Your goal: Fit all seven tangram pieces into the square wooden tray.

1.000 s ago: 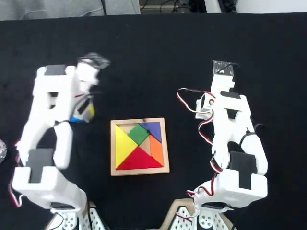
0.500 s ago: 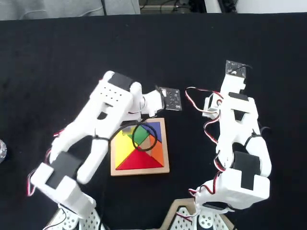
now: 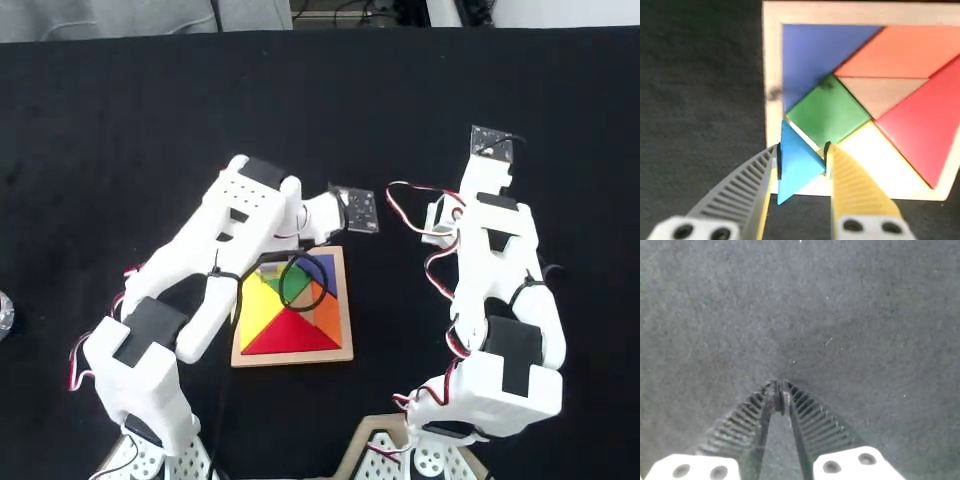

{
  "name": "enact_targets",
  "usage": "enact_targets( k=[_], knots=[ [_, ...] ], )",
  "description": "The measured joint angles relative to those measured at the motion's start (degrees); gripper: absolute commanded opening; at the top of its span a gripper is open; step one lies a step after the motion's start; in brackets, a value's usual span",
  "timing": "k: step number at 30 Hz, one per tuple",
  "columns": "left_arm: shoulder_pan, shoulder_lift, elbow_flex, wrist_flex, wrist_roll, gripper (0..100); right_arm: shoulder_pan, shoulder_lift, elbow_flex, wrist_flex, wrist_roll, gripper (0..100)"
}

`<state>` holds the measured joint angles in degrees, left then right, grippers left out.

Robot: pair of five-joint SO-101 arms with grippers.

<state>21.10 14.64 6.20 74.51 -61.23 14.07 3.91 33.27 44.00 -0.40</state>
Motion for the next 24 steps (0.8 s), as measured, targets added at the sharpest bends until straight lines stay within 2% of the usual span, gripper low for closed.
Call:
enact_targets(
  k=[4, 8, 10, 24],
  knots=[
    [0.0, 0.2, 0.8, -0.4, 0.0, 14, 0.0, 0.0, 0.0, 0.0, 0.0, 1.1],
    [0.0, 0.4, 0.8, -0.7, 0.0, 26, 0.0, 0.0, 0.0, 0.0, 0.0, 1.1],
    [0.0, 0.5, 0.9, -0.9, 0.0, 28, 0.0, 0.0, 0.0, 0.0, 0.0, 1.1],
    [-0.9, 0.5, 0.9, -2.2, 0.0, 28, 0.0, 0.0, 0.0, 0.0, 0.0, 1.1]
  ],
)
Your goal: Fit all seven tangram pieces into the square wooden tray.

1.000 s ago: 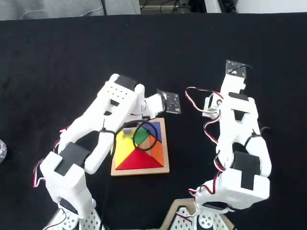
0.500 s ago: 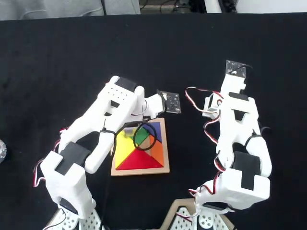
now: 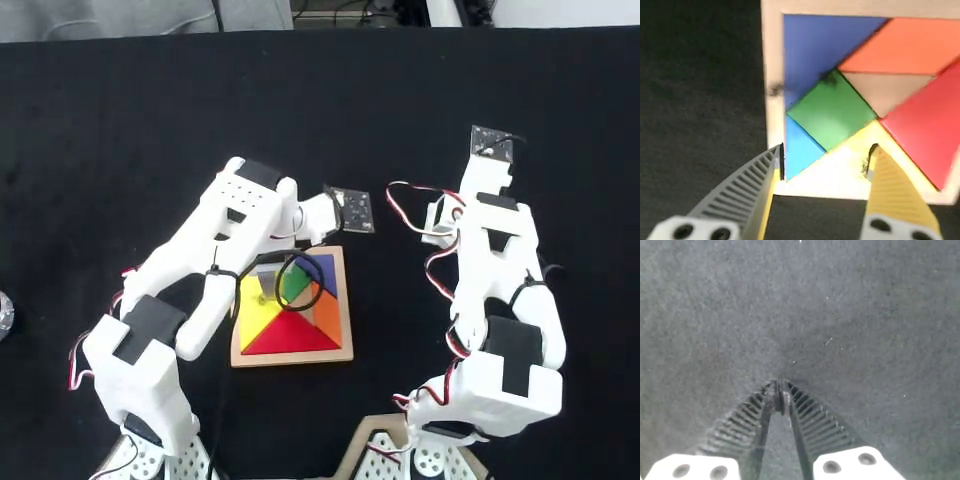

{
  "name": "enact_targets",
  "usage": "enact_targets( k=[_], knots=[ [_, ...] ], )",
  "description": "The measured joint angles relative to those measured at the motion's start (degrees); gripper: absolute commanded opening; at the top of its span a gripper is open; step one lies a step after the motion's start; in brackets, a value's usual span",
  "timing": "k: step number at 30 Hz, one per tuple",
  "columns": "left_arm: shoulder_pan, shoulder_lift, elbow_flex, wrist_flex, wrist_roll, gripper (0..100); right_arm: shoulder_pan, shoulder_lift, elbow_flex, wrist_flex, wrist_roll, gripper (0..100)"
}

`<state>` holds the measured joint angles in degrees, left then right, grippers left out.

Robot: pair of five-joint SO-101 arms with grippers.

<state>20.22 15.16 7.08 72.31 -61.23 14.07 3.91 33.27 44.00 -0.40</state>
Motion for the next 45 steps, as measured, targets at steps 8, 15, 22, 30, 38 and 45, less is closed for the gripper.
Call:
enact_targets(
  k=[8, 15, 22, 30, 38, 45],
  knots=[
    [-3.0, -2.8, -1.8, 3.8, 2.4, 22, 0.0, 0.0, 0.0, 0.0, 0.0, 1.1],
    [-13.2, -22.4, -7.6, 10.8, 15.0, 19, 0.0, 0.0, 0.0, 0.0, 0.0, 1.1],
    [-22.6, -37.5, -3.3, 3.2, 32.8, 19, 0.0, 0.0, -1.0, 0.0, -0.1, 1.1],
    [-28.7, -46.6, 1.6, -12.6, 52.5, 19, -3.3, -6.6, -13.2, 12.3, 0.0, 1.1],
    [-28.8, -47.0, -7.8, -12.5, 55.6, 19, -8.2, -25.8, -40.5, 36.2, 3.7, 1.1],
    [-27.2, -47.8, -29.9, 9.3, 55.5, 19, -20.4, -37.5, -61.0, 51.2, 4.7, 1.1]
  ],
)
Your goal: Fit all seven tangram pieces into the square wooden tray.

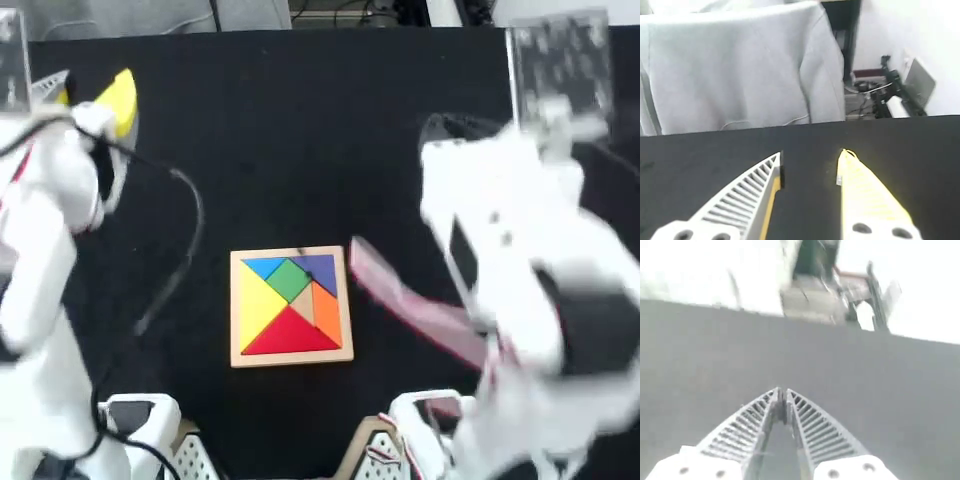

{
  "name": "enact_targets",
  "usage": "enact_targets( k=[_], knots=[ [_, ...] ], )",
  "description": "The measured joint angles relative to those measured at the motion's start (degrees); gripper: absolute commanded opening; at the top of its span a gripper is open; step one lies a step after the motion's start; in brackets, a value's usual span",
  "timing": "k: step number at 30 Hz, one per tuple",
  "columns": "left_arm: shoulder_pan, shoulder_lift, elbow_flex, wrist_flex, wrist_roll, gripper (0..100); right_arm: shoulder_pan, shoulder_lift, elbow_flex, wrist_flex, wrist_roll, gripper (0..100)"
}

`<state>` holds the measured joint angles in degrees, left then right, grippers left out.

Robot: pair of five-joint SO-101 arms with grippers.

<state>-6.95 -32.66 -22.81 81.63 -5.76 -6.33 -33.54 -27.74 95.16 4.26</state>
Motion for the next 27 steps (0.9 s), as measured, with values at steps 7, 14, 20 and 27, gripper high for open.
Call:
enact_targets(
  k=[7, 14, 20, 27],
  knots=[
    [4.0, -1.6, -25.5, 17.8, 0.0, 19, 1.3, -10.9, -6.2, 3.8, 0.4, 1.1],
    [0.4, -10.5, -30.0, 18.8, 0.0, 19, 7.9, -25.0, -9.4, 1.6, 0.4, 1.4],
    [-0.2, -25.2, -20.0, 18.9, 0.0, 19, 8.5, -33.7, -10.6, 0.0, 0.4, 1.5],
    [-0.3, -43.3, -2.4, 18.9, 0.0, 19, 8.8, -43.7, -10.1, -0.3, 0.4, 1.5]
  ],
)
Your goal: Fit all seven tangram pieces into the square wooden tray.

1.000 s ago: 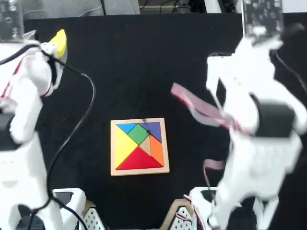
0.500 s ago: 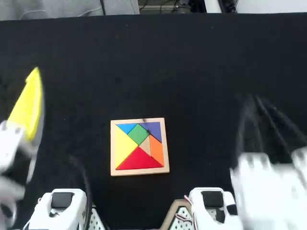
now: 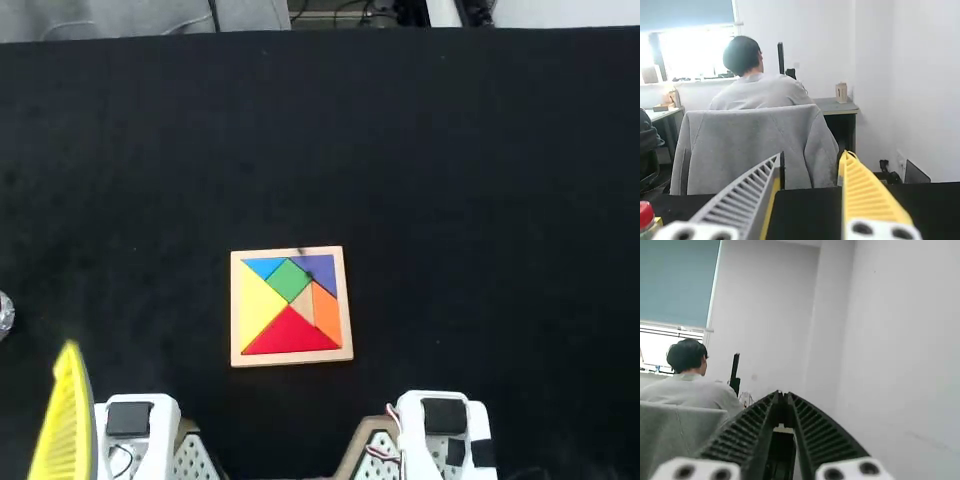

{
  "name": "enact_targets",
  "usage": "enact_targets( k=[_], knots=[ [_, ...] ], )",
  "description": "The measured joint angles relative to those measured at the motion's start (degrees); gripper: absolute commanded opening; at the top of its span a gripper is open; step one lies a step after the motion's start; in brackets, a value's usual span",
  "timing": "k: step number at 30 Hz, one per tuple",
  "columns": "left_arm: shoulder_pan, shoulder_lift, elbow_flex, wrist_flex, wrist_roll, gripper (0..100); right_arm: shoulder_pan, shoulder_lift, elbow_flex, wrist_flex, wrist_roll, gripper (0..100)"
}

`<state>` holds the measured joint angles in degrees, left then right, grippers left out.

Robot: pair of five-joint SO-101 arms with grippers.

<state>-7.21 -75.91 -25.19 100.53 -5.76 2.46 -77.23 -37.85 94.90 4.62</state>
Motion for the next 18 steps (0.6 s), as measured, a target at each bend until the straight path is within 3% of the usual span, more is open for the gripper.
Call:
enact_targets(
  k=[9, 13, 18],
  knots=[
    [-0.2, -16.9, 23.6, -0.9, 0.0, 19, -0.1, -14.8, 19.3, -0.2, 0.0, 1.5],
    [-0.3, -23.0, 36.3, -6.2, 0.0, 19, -0.1, -23.9, 34.5, -1.7, 0.0, 1.5],
    [-0.4, -28.5, 56.1, -17.7, 0.0, 19, 0.0, -26.5, 57.0, -12.3, -0.1, 1.5]
  ],
)
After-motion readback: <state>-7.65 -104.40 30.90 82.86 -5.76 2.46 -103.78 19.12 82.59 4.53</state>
